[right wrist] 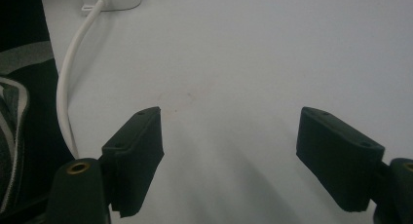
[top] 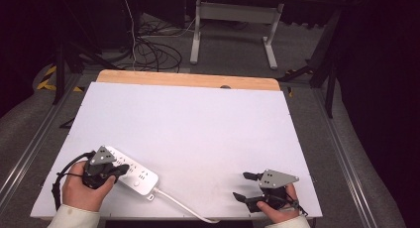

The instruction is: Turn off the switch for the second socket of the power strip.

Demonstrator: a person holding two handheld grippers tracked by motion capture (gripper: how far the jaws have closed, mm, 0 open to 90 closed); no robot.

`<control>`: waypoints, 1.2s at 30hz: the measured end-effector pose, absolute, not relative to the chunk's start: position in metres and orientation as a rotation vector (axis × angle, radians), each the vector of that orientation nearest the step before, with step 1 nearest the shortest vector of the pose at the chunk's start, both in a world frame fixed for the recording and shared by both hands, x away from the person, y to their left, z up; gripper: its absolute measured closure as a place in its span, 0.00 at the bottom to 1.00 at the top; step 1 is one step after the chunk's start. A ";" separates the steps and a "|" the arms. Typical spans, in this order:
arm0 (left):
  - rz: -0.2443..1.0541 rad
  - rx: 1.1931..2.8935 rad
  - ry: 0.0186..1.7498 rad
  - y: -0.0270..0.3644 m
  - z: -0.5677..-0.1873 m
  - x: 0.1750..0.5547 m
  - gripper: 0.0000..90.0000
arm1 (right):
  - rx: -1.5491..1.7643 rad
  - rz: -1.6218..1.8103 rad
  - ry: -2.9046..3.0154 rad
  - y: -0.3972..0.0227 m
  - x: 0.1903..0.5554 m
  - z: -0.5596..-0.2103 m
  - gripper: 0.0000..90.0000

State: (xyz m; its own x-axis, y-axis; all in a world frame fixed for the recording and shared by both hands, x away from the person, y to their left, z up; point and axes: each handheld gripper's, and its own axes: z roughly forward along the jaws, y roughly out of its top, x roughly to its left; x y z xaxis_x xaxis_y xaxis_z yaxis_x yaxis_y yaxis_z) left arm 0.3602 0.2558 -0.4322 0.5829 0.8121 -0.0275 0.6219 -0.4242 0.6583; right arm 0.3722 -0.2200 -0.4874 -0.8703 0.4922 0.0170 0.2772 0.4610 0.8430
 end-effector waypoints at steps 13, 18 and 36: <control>0.468 2.177 1.056 0.258 -0.422 0.355 1.00 | 0.668 1.369 2.480 -0.220 0.372 -0.487 0.29; 0.463 2.159 1.060 0.259 -0.421 0.355 1.00 | 0.667 1.369 2.482 -0.220 0.372 -0.488 0.29; 0.514 1.993 0.954 0.259 -0.412 0.349 0.45 | 0.670 1.376 2.476 -0.221 0.373 -0.487 0.29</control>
